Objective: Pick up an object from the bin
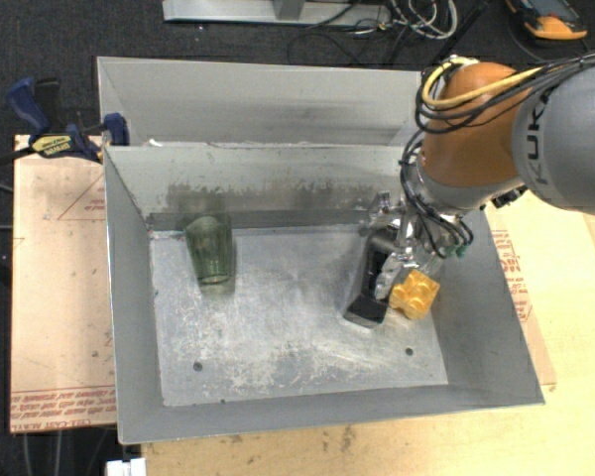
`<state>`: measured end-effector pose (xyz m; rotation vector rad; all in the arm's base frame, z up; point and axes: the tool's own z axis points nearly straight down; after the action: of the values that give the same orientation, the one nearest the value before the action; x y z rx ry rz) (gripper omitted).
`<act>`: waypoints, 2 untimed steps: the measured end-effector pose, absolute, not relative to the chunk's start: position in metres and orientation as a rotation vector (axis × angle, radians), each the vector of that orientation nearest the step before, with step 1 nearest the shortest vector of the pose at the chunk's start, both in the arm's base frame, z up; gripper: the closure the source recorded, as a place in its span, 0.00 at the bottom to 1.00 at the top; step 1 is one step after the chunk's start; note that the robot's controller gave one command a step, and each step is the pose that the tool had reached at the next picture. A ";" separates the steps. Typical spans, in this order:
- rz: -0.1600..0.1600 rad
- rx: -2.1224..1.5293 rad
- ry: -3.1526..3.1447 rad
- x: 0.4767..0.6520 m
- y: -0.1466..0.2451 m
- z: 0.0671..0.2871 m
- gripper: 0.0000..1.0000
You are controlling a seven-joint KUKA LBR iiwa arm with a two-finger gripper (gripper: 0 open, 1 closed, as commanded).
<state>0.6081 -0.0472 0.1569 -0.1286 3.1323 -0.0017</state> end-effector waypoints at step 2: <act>-0.019 -0.689 2.998 0.613 -0.073 0.099 1.00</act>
Offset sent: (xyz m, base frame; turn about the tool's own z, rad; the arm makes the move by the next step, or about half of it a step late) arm -0.0144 -0.0280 -0.0807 -0.3729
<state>0.6130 -0.0727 0.0992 -0.6892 2.9978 -0.0186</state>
